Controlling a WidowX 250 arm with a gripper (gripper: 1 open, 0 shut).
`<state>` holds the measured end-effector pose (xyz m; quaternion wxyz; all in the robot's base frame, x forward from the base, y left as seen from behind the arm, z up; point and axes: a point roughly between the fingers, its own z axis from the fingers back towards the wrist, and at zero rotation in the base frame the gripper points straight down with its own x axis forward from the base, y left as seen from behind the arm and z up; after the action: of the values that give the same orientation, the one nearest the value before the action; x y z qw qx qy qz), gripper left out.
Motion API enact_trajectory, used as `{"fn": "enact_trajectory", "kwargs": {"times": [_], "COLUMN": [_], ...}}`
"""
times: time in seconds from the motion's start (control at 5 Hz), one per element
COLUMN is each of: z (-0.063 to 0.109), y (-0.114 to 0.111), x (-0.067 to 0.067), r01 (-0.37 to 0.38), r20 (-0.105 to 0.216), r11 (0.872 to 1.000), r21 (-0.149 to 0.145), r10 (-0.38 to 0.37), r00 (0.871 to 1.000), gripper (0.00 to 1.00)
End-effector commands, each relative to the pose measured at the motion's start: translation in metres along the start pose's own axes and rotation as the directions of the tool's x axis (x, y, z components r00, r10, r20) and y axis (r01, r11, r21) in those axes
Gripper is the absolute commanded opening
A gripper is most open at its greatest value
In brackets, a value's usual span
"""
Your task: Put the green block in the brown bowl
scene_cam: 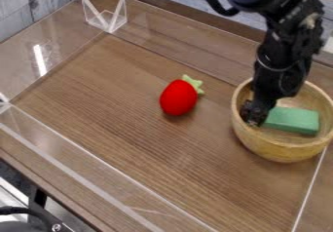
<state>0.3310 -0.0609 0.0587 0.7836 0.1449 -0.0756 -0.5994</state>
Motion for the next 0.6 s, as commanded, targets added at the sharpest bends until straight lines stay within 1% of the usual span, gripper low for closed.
{"fn": "enact_trajectory", "kwargs": {"times": [0.0, 0.2, 0.4], "z": [0.027, 0.033, 0.034], "y": [0.016, 0.022, 0.026], "x": [-0.013, -0.024, -0.031], "r01": [-0.022, -0.064, -0.101], "r20": [0.025, 0.012, 0.002], "r11": [0.997, 0.995, 0.992], "r21": [0.068, 0.073, 0.074], "r10": [0.02, 0.064, 0.101], "r00": [0.999, 0.998, 0.995], "gripper": [1.0, 1.0, 1.0]}}
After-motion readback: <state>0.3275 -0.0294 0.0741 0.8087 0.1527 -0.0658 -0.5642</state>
